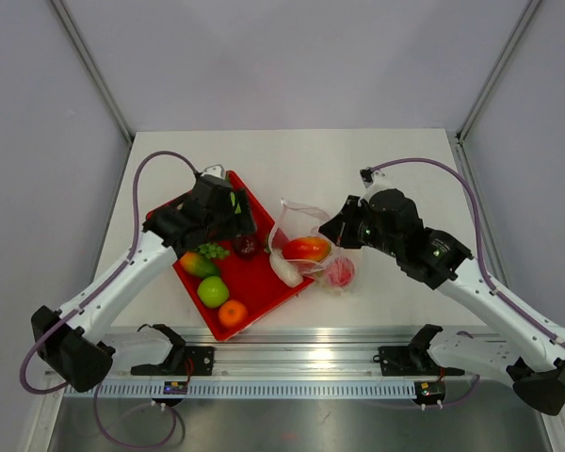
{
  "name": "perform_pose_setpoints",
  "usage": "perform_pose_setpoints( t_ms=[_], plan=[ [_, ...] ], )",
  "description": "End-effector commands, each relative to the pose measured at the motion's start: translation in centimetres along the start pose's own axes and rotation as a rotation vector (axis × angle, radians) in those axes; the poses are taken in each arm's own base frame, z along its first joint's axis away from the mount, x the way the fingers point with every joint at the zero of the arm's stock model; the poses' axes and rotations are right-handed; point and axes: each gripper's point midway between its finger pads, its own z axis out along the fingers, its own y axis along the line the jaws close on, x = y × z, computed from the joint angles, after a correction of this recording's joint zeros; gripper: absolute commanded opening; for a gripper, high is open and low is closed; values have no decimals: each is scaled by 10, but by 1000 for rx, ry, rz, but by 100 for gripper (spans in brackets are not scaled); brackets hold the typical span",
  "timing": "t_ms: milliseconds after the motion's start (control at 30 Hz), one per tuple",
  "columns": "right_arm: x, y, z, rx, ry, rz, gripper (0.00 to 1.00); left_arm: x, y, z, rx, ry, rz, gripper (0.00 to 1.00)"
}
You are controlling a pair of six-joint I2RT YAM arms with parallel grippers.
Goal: Place the food in the zip-top bag and seal the zipper
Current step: Place the fake fruit in the zipper food storage bag, then pick up the fake fruit from the bin.
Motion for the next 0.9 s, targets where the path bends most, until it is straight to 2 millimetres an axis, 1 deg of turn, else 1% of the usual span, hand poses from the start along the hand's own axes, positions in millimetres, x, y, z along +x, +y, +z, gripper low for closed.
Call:
perform_pose_setpoints(
  t_ms=[0, 33, 67, 100, 133, 167, 267, 333, 400, 467, 567, 600, 667, 733, 867],
  plan=[
    [-7, 12, -8, -45, -30, 10, 1, 6, 17, 29, -84, 1, -41, 91],
    [-6, 12, -7, -45, -30, 10, 1, 10, 20, 36, -92, 13, -53, 94],
    [-5, 12, -7, -46, -27, 11, 1, 8, 18, 43, -78, 4, -73, 99],
    [-5, 13, -7, -49, -25, 11, 1, 9, 19, 50, -84, 7, -93, 99],
    [-6, 13, -8, -49, -27, 12, 1, 14, 22, 63, -99, 24, -100, 99],
    [-5, 13, -8, -49, -25, 10, 1, 13, 26, 69, -114, 29, -113, 99],
    [-6, 12, -10, -44, -27, 8, 1, 20, 38, 90, -175, 58, -139, 99],
    [-7, 11, -13, -38, -34, 10, 1, 24, 40, 102, -185, 72, -146, 99],
    [-7, 8, -14, -31, -37, 8, 1, 28, 41, 108, -187, 83, -154, 99],
    [-7, 8, -14, -31, -39, 8, 1, 36, 43, 119, -194, 103, -159, 99],
    [-7, 8, -13, -30, -36, 9, 1, 45, 47, 129, -211, 128, -166, 99],
    [-7, 9, -13, -32, -36, 8, 1, 52, 51, 132, -222, 144, -169, 99],
    [-8, 9, -13, -32, -38, 6, 1, 57, 52, 136, -220, 152, -177, 96],
    [-9, 9, -14, -27, -40, 5, 1, 64, 55, 139, -226, 165, -182, 92],
    [-8, 9, -13, -31, -35, 4, 1, 67, 57, 140, -227, 166, -181, 82]
  ],
)
